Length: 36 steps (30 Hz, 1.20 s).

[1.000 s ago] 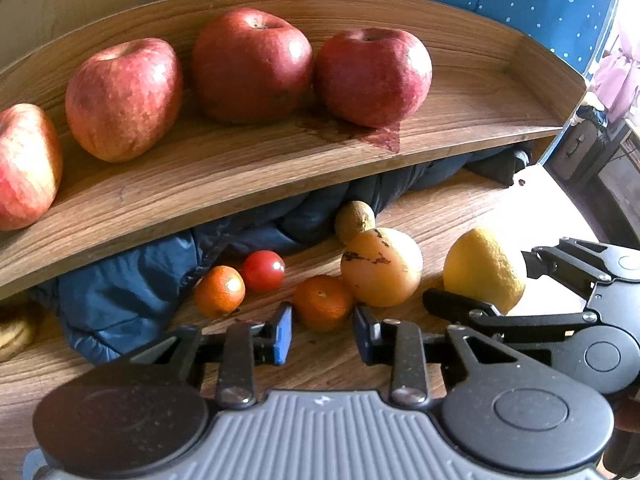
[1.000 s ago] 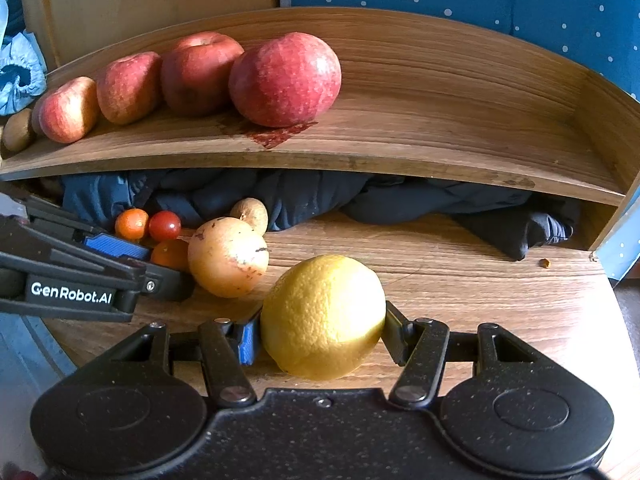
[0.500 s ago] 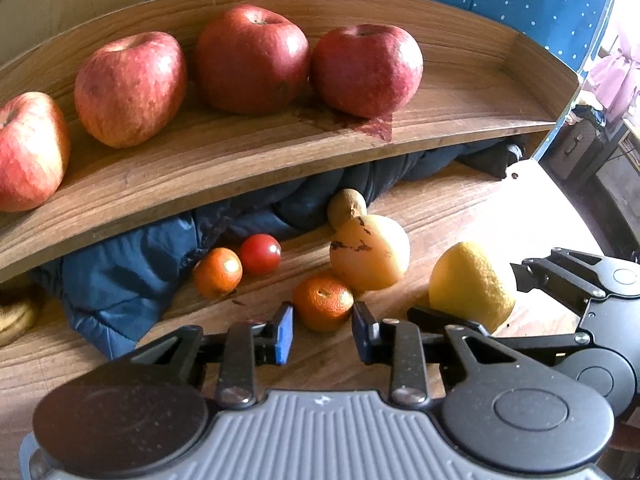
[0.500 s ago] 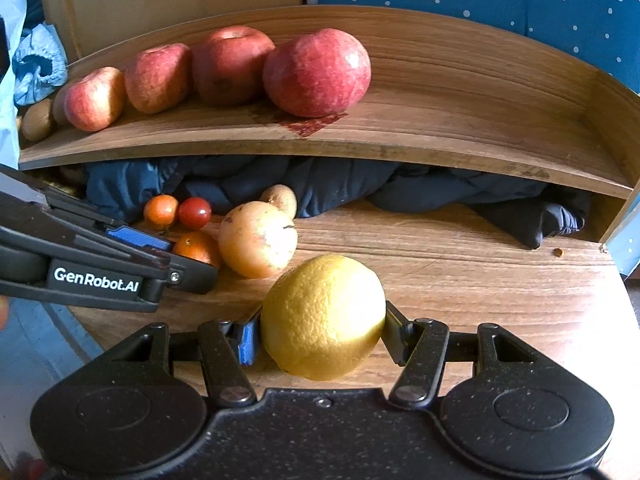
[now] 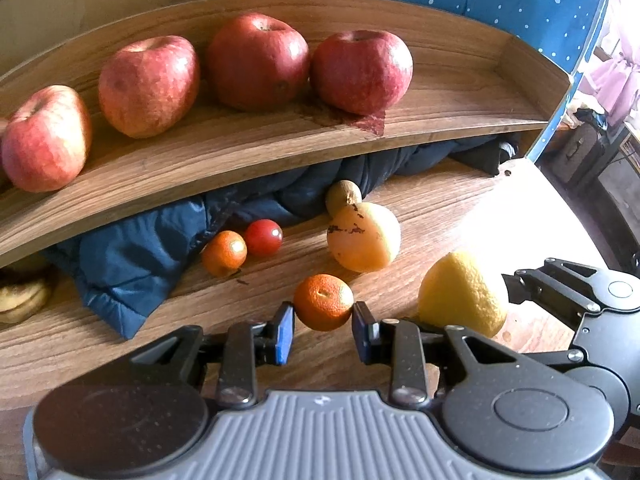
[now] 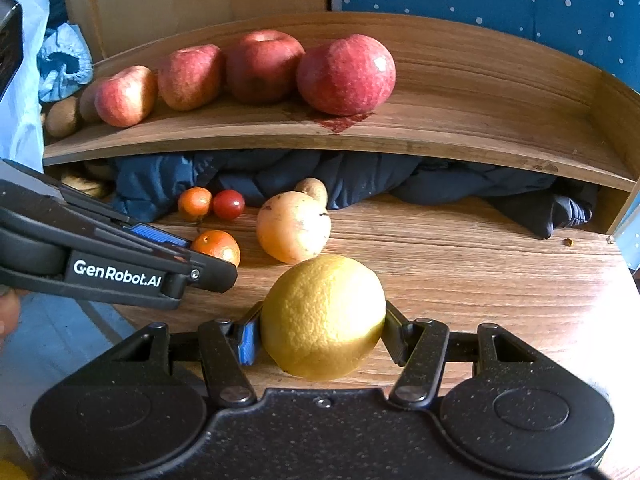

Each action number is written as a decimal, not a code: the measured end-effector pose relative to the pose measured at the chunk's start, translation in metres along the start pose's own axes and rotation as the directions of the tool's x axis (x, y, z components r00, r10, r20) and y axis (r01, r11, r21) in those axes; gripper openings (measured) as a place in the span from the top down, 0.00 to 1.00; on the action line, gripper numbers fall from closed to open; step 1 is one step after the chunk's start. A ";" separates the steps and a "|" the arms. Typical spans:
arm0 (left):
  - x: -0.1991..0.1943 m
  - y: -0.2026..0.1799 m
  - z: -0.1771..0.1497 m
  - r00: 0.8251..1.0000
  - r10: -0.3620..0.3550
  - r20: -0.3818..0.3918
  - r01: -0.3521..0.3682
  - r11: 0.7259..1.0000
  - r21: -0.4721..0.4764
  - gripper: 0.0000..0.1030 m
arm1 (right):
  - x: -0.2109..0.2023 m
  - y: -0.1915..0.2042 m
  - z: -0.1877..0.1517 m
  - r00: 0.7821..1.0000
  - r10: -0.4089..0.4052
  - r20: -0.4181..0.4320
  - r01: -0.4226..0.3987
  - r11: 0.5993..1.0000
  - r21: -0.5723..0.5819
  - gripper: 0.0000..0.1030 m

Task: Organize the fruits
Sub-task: 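Close the left tool on the small orange while the right tool grips the yellow lemon, then carry the orange in the left tool and lemon in the right tool over the tray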

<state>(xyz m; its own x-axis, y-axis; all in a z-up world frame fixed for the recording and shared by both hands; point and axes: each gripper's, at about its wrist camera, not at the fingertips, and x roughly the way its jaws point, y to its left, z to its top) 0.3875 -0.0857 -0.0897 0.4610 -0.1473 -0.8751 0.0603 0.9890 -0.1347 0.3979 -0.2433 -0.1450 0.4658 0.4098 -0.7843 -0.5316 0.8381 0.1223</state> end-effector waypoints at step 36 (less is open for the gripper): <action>-0.078 0.016 -0.066 0.991 0.120 0.053 -0.109 0.978 -0.178 0.67 | -0.057 0.062 -0.024 0.987 0.152 0.054 -0.141 0.976 -0.168 0.41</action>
<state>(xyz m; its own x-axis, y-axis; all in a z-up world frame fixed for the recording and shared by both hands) 0.2941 -0.0589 -0.0543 0.5114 -0.0264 -0.8589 -0.1489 0.9817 -0.1189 0.3207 -0.2234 -0.1071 0.4175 0.5511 -0.7225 -0.7031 0.6996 0.1274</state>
